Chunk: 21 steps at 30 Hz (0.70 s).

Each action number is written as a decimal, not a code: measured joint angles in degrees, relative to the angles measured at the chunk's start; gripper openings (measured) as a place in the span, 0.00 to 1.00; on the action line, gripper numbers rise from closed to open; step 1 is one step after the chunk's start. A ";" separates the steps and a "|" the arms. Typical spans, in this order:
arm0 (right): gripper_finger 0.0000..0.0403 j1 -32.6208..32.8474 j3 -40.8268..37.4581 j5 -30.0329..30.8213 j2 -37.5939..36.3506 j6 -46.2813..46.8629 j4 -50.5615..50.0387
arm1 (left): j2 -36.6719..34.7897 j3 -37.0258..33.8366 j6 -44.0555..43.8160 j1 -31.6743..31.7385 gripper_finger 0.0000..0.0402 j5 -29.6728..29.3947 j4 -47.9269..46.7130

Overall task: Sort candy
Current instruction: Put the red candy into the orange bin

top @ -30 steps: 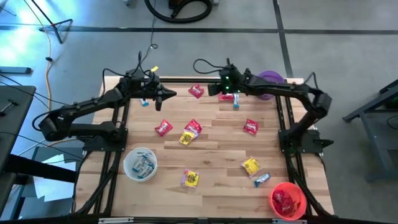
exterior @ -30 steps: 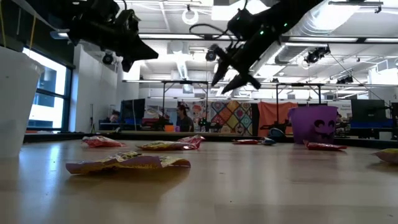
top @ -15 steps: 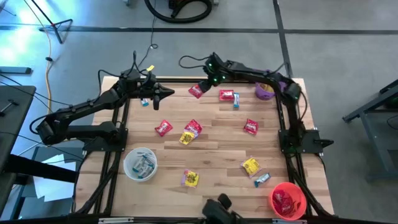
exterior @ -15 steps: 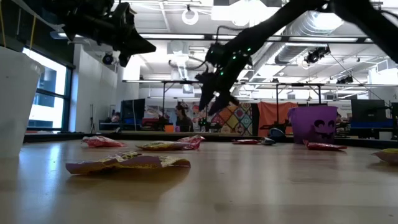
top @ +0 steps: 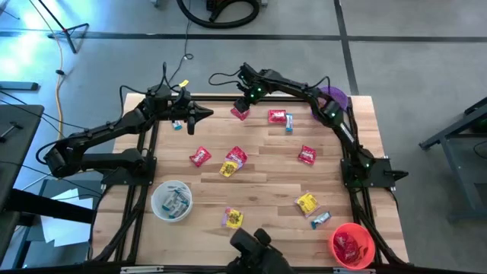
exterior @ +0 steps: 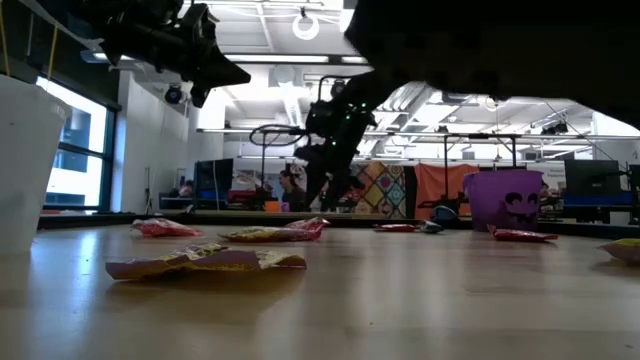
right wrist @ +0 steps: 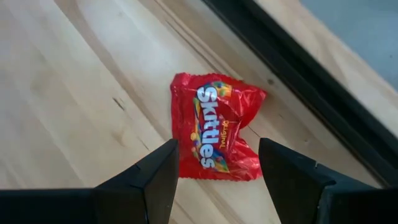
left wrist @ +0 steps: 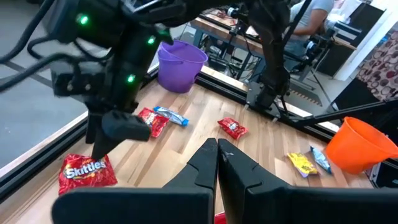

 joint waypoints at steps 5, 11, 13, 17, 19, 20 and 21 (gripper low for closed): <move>0.54 0.01 5.21 0.10 3.86 0.07 -3.86 | 0.00 0.00 0.03 0.00 0.00 0.10 0.01; 0.51 0.02 6.33 0.40 6.03 0.03 -6.45 | 0.00 0.00 0.11 0.00 0.00 0.15 0.02; 0.46 0.02 6.39 0.85 5.98 -0.02 -6.39 | 0.00 0.00 0.11 0.00 0.00 0.15 0.02; 0.29 0.02 6.55 2.20 5.98 -1.59 -6.09 | 0.00 0.00 0.55 0.00 0.00 0.15 0.02; 0.18 0.02 6.61 1.75 5.98 -2.58 -5.91 | 0.00 0.00 0.61 0.00 0.00 0.15 0.02; 0.13 0.02 6.61 1.60 5.98 -2.93 -5.96 | 0.00 0.00 0.61 0.00 0.00 0.15 0.02; 0.07 0.02 6.61 1.54 5.98 -3.27 -6.12 | 0.00 0.00 0.61 0.00 0.00 0.15 0.02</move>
